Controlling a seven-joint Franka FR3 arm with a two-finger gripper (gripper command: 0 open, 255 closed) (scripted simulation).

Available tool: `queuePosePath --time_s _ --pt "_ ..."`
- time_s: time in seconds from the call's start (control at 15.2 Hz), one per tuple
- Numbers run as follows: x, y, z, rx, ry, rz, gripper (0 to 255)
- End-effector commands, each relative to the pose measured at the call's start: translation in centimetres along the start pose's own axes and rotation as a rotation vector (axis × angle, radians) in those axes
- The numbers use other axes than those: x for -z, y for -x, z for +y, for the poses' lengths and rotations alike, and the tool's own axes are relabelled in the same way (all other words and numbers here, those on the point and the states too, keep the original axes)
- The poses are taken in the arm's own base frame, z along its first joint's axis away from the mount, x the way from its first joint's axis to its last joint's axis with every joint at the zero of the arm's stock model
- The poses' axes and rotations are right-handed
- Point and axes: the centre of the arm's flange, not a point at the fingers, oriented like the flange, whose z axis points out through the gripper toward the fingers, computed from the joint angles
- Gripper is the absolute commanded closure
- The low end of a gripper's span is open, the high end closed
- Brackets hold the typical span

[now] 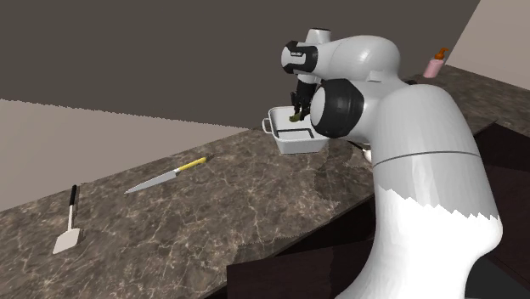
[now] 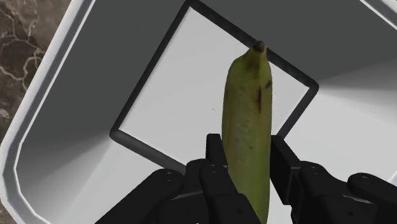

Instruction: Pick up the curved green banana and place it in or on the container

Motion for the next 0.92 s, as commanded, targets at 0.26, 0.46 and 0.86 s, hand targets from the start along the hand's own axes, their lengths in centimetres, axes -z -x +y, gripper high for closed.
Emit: queuePosePath --time_s 0.26,0.46,0.86 --pt "-1.4 -0.19 0.06 0.0 -0.001 0.0 255" --pt "-1.4 -0.19 0.06 0.0 -0.001 0.0 255" --pt "-1.4 -0.19 0.06 0.0 -0.001 0.0 0"
